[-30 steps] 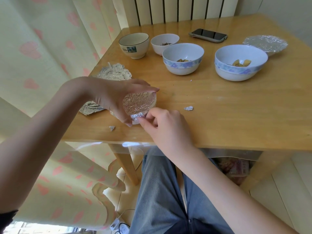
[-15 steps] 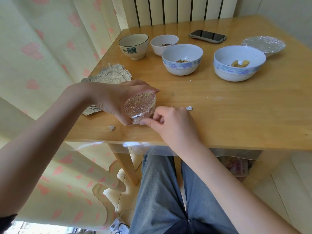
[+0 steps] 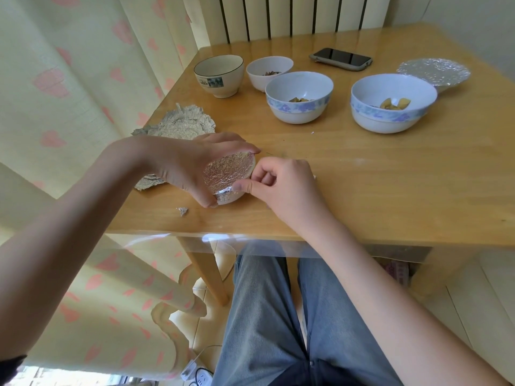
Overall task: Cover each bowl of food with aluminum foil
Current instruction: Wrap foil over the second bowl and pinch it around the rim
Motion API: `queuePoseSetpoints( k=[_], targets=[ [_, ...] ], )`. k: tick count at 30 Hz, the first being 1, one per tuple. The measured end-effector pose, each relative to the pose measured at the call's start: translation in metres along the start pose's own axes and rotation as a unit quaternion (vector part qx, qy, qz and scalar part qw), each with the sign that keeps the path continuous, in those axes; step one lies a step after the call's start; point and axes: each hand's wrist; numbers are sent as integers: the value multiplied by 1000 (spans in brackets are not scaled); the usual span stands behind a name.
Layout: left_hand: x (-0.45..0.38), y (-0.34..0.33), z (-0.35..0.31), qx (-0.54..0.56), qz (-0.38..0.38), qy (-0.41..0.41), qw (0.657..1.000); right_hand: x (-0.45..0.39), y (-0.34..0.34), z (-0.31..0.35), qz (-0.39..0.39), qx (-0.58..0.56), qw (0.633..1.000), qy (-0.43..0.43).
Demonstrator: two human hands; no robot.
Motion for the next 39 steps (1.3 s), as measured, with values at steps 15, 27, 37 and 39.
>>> queuePoseSetpoints(
  k=[15,27,37,39],
  targets=[
    [0,-2,-12,-10,-65,61,996,2,10,0,19,-57,996,-64],
    [12,0,-15,113,-204,156,960,-1,21,-2,-105,-36,992,-63],
    [-30,-71,-11,496,-466,153,717,-57,-35,9,-42,-146,972,-180],
    [-35,-73,-15,524,-482,151,686,-55,-38,8,-64,-159,966,-195]
  ],
)
Point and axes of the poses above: each hand's wrist, its own x-axis away from the middle knuckle, its own y-axis out of the back of the hand, z = x × y, and after that the axes turned 12 degrees about -x, right-handed
